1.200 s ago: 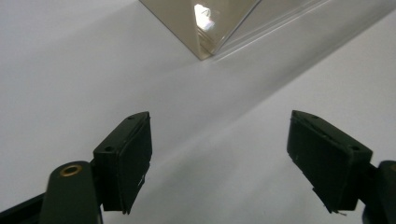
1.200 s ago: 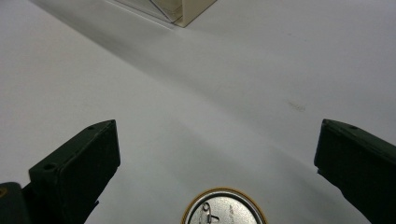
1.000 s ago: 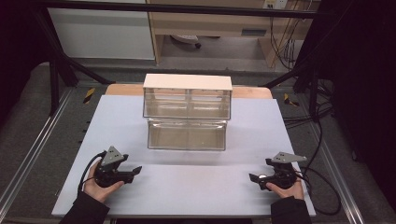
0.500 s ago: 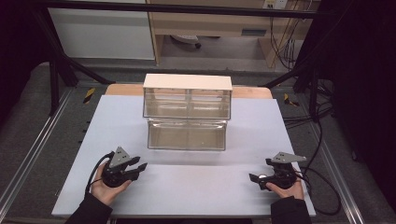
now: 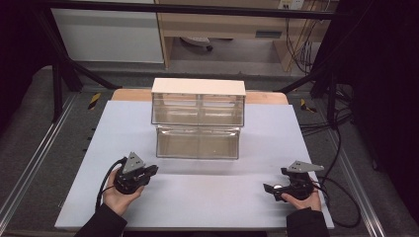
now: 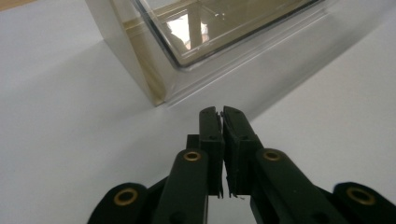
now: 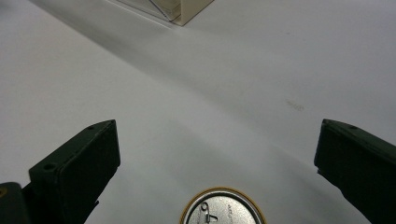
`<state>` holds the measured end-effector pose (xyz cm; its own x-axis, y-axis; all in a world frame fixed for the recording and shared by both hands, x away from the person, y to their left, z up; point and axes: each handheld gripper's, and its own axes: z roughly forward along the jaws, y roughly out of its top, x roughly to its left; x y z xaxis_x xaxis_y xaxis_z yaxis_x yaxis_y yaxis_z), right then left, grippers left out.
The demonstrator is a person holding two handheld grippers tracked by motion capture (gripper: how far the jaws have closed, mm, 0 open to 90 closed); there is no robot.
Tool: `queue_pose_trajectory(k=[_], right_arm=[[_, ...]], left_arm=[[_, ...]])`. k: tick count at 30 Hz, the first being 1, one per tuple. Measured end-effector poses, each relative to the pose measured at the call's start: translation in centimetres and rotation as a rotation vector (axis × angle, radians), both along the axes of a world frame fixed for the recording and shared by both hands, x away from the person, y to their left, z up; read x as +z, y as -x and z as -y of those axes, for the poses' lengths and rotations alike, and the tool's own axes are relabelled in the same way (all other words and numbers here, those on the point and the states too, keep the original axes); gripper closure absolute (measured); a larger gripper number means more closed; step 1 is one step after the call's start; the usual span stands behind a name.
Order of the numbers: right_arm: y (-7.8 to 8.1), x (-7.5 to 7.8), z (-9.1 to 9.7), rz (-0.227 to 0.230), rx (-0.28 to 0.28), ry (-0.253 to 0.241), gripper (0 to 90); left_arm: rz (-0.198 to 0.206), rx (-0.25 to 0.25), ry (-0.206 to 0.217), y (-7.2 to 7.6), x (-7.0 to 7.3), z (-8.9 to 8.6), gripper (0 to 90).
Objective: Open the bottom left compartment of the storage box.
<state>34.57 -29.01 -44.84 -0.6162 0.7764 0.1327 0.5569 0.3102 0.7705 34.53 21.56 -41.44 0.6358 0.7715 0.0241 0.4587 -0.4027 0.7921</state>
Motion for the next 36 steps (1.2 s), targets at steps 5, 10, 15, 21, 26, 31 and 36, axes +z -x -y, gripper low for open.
queue_pose_trajectory(k=[5,10,15,21,26,31,36], right_arm=[[0.0,0.0,0.0,0.002,0.000,0.001,1.0],[0.0,0.0,0.0,0.002,0.000,0.001,1.0],[0.0,0.0,0.0,0.002,0.000,0.002,1.0],[0.0,0.0,0.0,0.003,0.000,0.003,1.0],[0.0,0.0,0.0,0.003,0.003,0.009,1.0],[0.0,0.0,0.0,0.003,0.003,0.012,1.0],[0.0,0.0,0.0,0.002,0.005,0.013,0.9]], left_arm=[[0.002,-0.002,0.006,-0.4,0.4,0.7,89.2],[0.000,0.005,0.018,-0.9,0.4,1.3,89.3],[0.000,0.013,0.015,-1.4,0.4,1.8,89.3],[-0.004,0.013,0.012,-1.8,0.0,2.6,89.4],[-0.006,0.018,0.018,-2.0,-0.3,2.8,89.4],[0.010,0.024,0.028,-2.2,-0.4,2.8,89.4],[0.016,0.028,0.049,-2.1,-0.3,2.8,89.4]])
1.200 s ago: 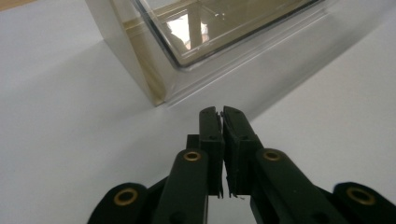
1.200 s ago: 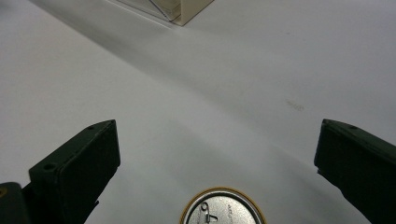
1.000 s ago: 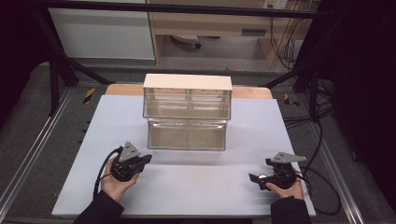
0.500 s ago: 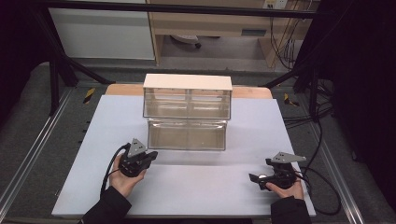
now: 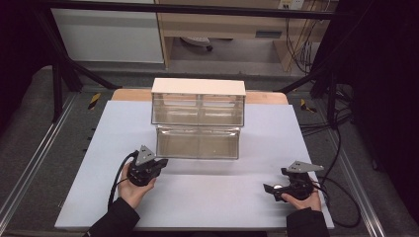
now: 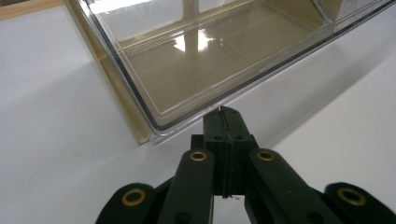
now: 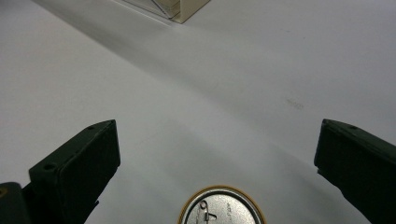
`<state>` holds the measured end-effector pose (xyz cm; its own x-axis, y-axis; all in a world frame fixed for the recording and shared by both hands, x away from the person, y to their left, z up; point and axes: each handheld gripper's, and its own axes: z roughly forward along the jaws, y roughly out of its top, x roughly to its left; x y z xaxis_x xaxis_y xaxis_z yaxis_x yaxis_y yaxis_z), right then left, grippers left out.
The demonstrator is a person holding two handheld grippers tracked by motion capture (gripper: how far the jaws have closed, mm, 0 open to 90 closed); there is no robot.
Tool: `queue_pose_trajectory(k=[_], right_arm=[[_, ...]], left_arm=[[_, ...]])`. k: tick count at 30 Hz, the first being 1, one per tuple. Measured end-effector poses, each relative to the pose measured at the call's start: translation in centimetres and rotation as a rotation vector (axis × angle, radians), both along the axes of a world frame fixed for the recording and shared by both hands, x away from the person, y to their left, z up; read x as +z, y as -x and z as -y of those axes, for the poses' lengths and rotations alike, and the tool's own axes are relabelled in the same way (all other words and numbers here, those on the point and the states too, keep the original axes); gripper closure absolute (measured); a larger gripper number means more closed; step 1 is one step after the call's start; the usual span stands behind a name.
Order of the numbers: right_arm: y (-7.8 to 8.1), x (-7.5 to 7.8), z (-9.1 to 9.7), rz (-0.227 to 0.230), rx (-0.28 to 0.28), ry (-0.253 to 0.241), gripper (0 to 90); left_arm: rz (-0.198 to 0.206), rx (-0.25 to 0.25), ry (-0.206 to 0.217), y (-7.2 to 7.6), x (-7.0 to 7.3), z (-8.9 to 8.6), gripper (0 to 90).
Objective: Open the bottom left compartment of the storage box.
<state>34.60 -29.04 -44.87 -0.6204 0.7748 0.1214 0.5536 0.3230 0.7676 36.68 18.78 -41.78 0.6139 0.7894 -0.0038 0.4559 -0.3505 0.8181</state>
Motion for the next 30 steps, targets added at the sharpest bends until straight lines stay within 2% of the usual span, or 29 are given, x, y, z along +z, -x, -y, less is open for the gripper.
queue_pose_trajectory(k=[14,30], right_arm=[[-0.02,-0.02,-0.02,0.001,-0.001,0.001,1.0],[0.00,-0.04,-0.06,-0.002,-0.003,0.000,1.0]], left_arm=[[0.008,-0.005,0.027,0.43,0.17,0.05,89.5],[0.015,-0.004,0.038,0.57,0.18,0.05,89.6]])
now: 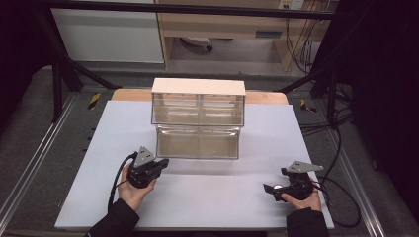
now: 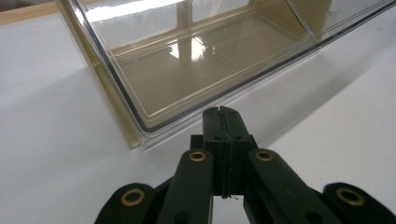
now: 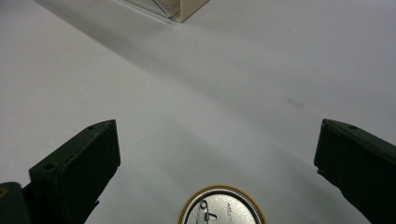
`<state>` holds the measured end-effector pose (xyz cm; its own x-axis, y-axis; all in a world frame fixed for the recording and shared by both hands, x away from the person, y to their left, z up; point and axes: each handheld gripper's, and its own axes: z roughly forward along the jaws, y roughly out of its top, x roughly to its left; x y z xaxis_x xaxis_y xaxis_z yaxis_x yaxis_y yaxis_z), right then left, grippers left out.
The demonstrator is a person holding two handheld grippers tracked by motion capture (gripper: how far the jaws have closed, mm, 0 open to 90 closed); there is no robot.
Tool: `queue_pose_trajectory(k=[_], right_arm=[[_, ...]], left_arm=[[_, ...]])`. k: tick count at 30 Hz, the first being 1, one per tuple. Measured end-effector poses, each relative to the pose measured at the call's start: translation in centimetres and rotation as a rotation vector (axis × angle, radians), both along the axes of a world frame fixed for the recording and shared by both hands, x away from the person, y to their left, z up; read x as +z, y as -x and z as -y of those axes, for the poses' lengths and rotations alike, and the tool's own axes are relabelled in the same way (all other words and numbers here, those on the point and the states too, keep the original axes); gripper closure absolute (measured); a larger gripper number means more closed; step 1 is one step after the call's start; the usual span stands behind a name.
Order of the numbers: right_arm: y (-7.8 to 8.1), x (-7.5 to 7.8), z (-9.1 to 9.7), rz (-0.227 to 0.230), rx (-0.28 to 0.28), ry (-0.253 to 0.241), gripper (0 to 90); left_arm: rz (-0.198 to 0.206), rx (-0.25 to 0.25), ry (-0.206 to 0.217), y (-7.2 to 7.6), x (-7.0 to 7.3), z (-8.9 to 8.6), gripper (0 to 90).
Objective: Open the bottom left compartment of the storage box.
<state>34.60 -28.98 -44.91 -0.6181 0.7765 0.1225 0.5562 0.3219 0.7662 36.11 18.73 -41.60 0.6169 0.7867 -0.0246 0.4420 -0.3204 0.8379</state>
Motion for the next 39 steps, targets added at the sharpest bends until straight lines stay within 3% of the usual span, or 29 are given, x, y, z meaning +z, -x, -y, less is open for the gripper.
queue_pose_trajectory(k=[24,29,30,31,34,39], right_arm=[[0.0,0.0,0.0,0.000,0.000,0.000,1.0],[0.0,0.0,0.0,0.001,0.003,0.002,1.0],[0.0,0.0,0.0,0.001,0.003,0.001,1.0],[0.0,0.0,0.0,0.001,0.003,0.001,1.0],[0.0,0.0,0.0,0.000,0.002,0.004,1.0],[0.0,0.0,0.0,-0.002,0.003,0.003,1.0]], left_arm=[[0.018,0.003,0.010,0.3,0.1,0.0,89.6],[0.036,0.001,0.008,0.5,0.3,0.0,89.6],[0.075,-0.004,0.003,0.3,0.4,0.0,89.6],[0.078,-0.002,0.013,0.3,0.6,-0.1,89.6],[0.053,0.011,0.038,0.6,0.9,-0.3,89.6],[0.051,-0.003,0.034,0.5,1.2,-0.5,89.6]])
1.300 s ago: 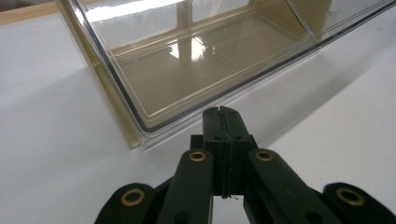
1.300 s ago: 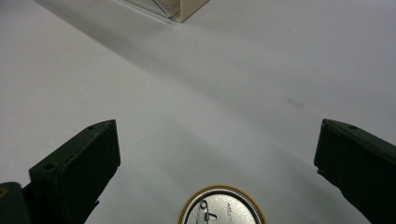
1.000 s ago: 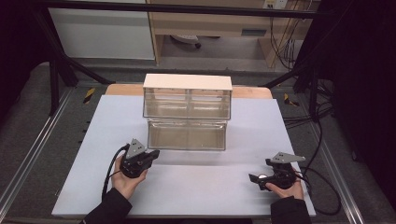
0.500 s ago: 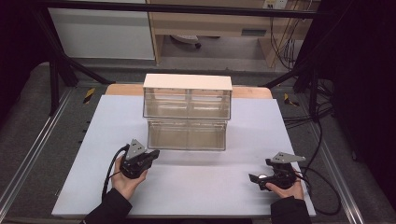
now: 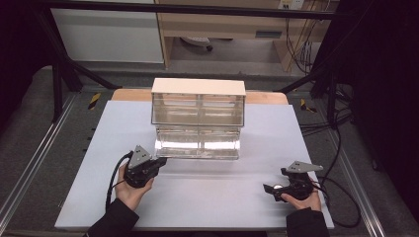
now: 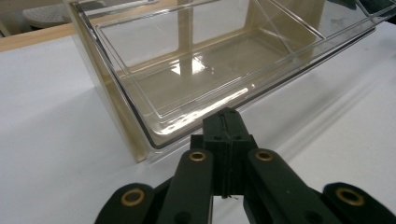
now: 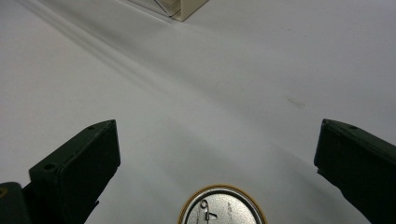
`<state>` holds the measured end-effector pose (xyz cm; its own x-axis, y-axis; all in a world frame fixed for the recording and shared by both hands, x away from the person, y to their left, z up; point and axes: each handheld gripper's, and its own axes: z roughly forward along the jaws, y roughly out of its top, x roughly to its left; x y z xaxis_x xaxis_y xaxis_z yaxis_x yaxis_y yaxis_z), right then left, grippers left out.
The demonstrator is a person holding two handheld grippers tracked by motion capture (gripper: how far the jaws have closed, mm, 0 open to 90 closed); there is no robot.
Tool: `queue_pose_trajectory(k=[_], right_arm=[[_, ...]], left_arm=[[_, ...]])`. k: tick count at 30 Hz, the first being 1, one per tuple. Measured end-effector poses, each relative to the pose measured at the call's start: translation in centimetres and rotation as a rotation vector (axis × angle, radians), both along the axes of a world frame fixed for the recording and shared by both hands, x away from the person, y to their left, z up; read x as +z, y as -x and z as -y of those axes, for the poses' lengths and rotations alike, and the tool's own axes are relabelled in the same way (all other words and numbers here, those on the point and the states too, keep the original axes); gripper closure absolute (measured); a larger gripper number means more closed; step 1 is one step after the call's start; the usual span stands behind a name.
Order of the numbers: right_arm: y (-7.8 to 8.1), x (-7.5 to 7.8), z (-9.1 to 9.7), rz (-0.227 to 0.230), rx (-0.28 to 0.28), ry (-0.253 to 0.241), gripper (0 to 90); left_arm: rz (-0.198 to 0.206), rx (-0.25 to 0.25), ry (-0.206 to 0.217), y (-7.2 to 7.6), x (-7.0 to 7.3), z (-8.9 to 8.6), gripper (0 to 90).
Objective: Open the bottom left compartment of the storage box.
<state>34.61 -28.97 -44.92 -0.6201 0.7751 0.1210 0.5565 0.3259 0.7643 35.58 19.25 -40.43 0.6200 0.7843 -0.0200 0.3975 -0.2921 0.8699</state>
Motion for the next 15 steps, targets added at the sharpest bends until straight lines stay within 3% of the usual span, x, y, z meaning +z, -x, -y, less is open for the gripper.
queue_pose_trajectory(k=[11,12,14,15], right_arm=[[0.0,0.0,0.0,-0.002,0.001,-0.001,1.0],[0.0,0.0,0.0,-0.003,0.001,0.000,1.0],[0.0,0.0,0.0,-0.004,0.000,0.003,1.0],[0.0,0.0,0.0,-0.004,0.002,0.005,1.0]], left_arm=[[-0.006,-0.020,-0.004,0.0,0.7,-0.1,89.6],[-0.022,-0.017,0.003,0.1,0.9,0.0,89.6],[-0.021,-0.019,0.006,0.1,1.0,0.0,89.6],[-0.002,-0.025,-0.002,-0.1,1.1,0.0,89.6]])
